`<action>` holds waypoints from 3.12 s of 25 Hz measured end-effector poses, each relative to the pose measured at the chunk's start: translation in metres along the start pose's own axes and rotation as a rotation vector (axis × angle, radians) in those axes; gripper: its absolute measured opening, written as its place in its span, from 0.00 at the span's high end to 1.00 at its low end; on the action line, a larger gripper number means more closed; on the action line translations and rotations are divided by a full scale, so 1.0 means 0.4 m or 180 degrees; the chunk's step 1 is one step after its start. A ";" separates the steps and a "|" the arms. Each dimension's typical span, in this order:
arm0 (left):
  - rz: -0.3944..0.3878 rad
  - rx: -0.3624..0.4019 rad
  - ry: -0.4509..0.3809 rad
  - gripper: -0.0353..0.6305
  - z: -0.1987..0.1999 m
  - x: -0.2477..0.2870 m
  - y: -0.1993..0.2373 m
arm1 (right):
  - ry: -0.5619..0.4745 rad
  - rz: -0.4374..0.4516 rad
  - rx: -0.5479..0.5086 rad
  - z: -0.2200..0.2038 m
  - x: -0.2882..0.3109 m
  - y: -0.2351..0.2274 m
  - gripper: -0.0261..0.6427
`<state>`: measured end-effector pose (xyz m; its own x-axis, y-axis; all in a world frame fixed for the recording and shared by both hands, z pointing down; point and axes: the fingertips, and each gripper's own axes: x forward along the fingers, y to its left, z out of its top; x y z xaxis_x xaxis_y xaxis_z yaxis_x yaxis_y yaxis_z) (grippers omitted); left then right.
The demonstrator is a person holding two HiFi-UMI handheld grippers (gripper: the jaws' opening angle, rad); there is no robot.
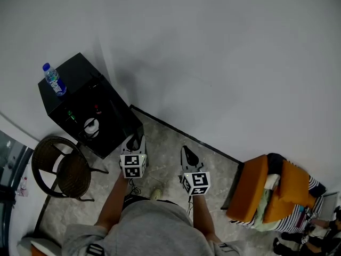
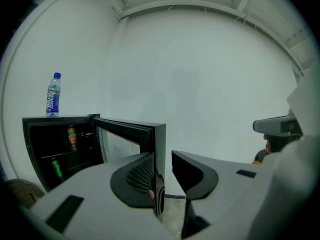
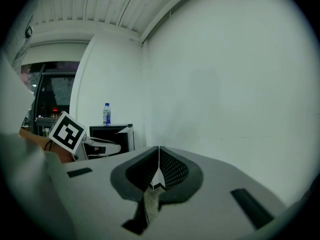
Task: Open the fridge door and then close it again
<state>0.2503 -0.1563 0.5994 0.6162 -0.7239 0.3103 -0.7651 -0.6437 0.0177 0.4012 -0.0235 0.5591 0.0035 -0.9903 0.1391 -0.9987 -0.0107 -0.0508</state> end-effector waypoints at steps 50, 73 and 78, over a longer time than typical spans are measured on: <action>0.0702 0.0156 -0.0398 0.90 0.062 -0.268 0.222 | -0.0100 0.0847 -0.0144 0.060 0.139 0.240 0.92; 0.1212 -0.0167 -0.0284 0.94 -0.016 -0.393 0.318 | -0.0037 0.1377 -0.0166 0.050 0.201 0.395 0.92; 0.1190 -0.0163 -0.0326 0.94 -0.006 -0.377 0.312 | -0.0034 0.1353 -0.0161 0.050 0.208 0.381 0.92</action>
<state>0.0615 -0.1269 0.5572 0.3067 -0.9288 0.2079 -0.9471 -0.3195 -0.0303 0.2503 -0.1103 0.5433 -0.4086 -0.9066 0.1059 -0.9127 0.4052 -0.0526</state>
